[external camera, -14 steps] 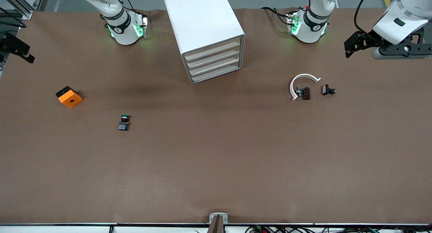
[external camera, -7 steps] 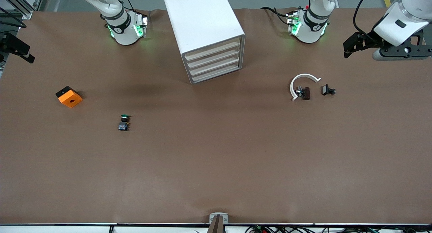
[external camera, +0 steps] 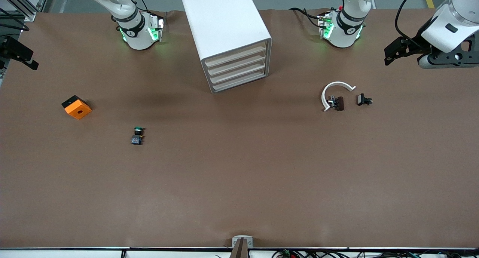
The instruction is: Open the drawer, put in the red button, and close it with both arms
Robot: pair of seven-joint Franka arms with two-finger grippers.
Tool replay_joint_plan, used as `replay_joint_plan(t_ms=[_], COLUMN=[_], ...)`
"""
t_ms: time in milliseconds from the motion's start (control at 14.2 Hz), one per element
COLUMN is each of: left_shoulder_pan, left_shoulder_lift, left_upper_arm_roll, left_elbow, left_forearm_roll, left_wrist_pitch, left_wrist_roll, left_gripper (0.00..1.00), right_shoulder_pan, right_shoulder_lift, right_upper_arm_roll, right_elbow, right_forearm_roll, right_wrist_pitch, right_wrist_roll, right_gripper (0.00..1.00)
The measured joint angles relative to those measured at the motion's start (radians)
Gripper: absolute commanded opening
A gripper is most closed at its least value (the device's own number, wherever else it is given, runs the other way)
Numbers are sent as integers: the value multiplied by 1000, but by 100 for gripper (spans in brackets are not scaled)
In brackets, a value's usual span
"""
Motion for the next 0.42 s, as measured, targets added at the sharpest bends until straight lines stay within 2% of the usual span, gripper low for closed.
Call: replay_joint_plan(t_ms=[423], left_shoulder_pan=[0], left_shoulder_lift=[0], left_upper_arm_roll=[0], left_elbow=[4], left_forearm_roll=[0], left_wrist_pitch=[0], left_wrist_roll=[0], left_gripper=[100], right_shoulder_pan=[0], right_shoulder_lift=[0], right_upper_arm_roll=[0], right_elbow=[0], right_forearm_roll=[0], right_wrist_pitch=[0], right_wrist_roll=[0], right_gripper=[100])
